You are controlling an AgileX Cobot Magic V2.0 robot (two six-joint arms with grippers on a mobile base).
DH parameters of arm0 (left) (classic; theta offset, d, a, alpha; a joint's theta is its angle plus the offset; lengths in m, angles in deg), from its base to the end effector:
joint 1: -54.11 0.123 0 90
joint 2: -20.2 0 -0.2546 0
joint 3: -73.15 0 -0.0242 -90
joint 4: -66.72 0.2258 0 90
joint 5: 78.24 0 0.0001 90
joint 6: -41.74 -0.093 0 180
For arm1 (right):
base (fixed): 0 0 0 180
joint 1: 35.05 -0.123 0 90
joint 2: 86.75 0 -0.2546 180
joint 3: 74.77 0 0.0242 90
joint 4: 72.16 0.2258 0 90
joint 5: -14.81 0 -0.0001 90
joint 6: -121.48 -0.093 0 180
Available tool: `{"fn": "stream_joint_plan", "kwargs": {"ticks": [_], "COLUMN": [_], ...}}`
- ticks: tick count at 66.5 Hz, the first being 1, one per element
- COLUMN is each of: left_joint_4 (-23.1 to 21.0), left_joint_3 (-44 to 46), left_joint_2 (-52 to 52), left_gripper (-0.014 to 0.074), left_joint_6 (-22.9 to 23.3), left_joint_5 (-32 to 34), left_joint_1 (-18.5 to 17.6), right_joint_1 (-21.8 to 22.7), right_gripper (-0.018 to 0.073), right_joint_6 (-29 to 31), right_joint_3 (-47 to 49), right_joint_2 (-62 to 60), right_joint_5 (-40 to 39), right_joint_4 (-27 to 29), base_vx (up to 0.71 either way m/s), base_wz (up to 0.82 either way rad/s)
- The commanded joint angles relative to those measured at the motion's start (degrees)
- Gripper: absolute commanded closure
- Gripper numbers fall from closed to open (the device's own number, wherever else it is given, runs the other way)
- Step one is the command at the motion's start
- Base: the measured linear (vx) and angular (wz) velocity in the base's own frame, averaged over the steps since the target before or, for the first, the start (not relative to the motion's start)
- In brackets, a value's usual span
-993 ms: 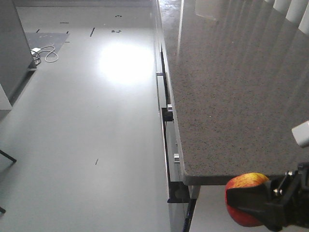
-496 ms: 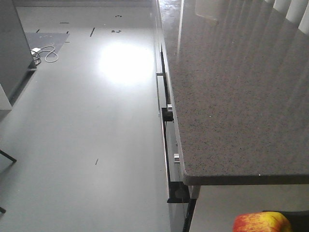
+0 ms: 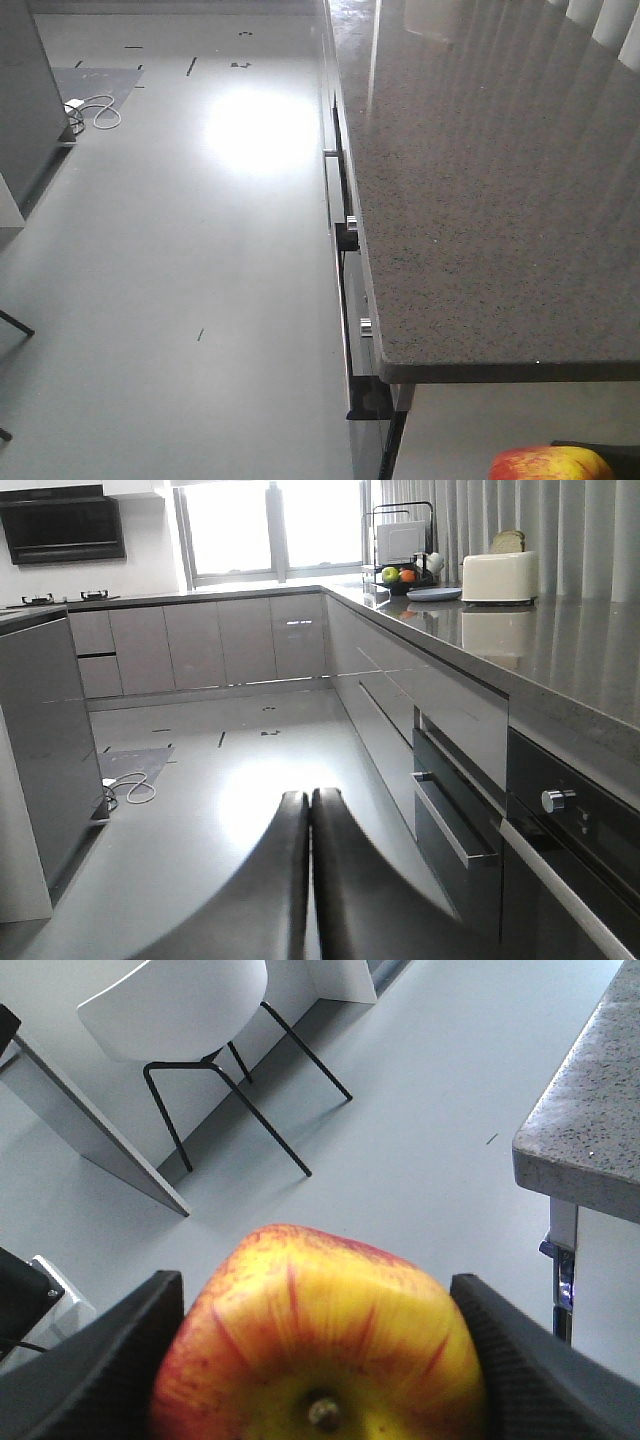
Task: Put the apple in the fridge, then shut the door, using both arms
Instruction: 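Drive away from the counter holding the apple in the right gripper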
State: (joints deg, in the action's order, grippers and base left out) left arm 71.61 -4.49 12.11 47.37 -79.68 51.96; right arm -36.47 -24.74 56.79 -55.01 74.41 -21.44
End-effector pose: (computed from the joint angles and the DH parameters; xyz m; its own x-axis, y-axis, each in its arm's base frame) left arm 0.0642 -0.0022 0.2043 0.0490 -0.0148 -0.9987 0.0360 0.9993 -0.0130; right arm 0.0552 0.0635 0.2772 -0.5867 -0.0410 -0.8087 -0.5702 0.7301 0.3766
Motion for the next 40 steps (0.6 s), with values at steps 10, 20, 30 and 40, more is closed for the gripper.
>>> {"fn": "stream_joint_plan", "kwargs": {"ticks": [10, 20, 30, 40], "left_joint_4": [-0.21, -0.21, -0.21, -0.21], "left_joint_3": [0.95, 0.95, 0.95, 0.95], "left_joint_2": [0.88, 0.88, 0.88, 0.88], "left_gripper": [0.0603, 0.0603, 0.0603, 0.0603], "left_joint_6": [0.63, 0.63, 0.63, 0.63], "left_joint_5": [3.79, 3.79, 3.79, 3.79], "left_joint_1": [-0.4, -0.4, -0.4, -0.4], "right_joint_1": [0.19, 0.19, 0.19, 0.19], "right_gripper": [0.041, 0.041, 0.041, 0.041], "right_joint_6": [0.44, 0.5, 0.5, 0.5], "right_joint_3": [1.31, 1.31, 1.31, 1.31], "right_joint_2": [0.35, 0.38, 0.38, 0.38], "right_joint_5": [-1.91, -1.76, -1.76, -1.76], "right_joint_4": [3.49, 3.49, 3.49, 3.49], "base_vx": [0.0, 0.0, 0.0, -0.02], "base_wz": [0.0, 0.0, 0.02, 0.09]}}
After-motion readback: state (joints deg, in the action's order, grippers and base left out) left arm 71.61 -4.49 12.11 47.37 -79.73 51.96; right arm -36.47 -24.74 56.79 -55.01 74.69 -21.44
